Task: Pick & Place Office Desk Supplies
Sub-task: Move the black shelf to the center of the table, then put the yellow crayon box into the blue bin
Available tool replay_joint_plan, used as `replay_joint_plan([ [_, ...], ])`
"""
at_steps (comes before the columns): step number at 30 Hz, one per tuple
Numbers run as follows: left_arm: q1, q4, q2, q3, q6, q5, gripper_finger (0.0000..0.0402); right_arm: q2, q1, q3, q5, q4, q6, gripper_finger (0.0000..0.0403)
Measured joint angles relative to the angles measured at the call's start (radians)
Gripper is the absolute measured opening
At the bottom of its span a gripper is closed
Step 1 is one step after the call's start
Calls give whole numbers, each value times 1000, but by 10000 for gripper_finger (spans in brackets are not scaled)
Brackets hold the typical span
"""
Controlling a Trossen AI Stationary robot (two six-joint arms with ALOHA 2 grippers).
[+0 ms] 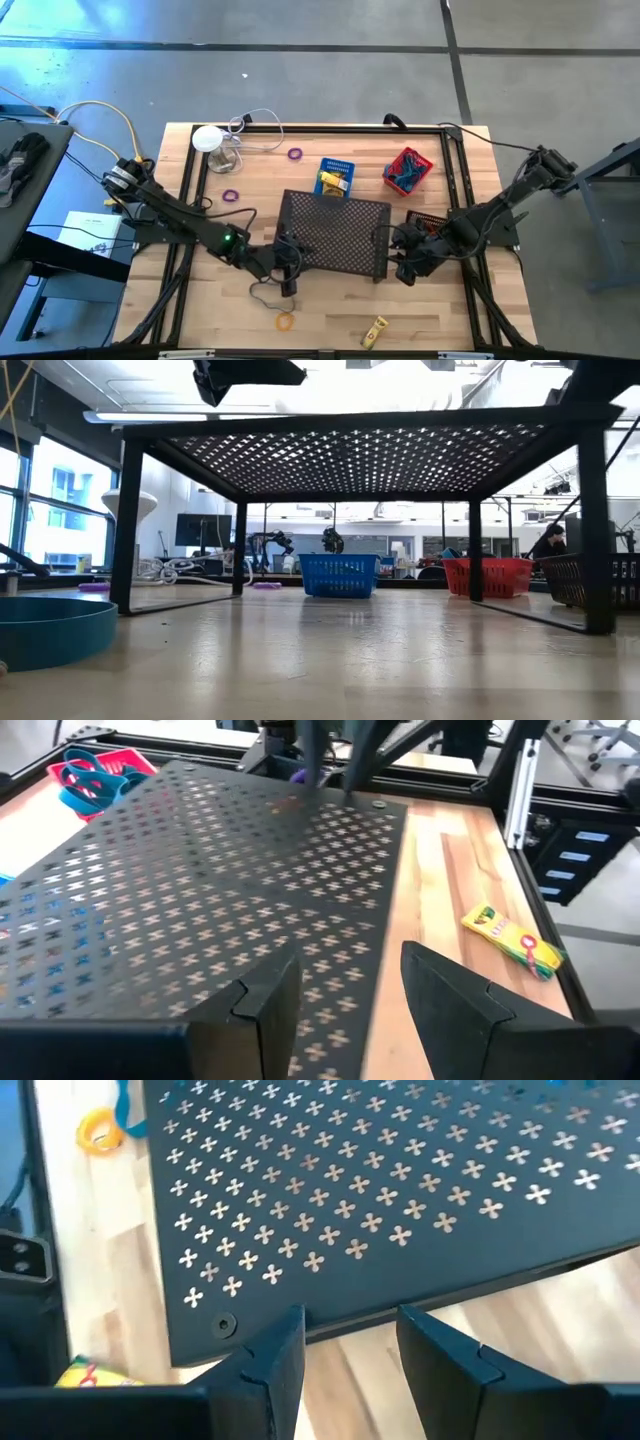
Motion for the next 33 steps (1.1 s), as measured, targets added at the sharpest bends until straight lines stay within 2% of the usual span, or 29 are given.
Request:
replay_joint_plan([
  [12,-36,0,0,0,0,0,166,0,-139,1,5,7,-118,148],
  [18,-44,0,0,0,0,-6,166,-4,-159,1,0,9,-94,148],
  [27,-45,0,0,0,1,-7,166,-68,-36,1,-32,-13,41,148],
  [33,-58,0,0,-1,1,-7,166,-80,164,1,-27,-11,183,148],
])
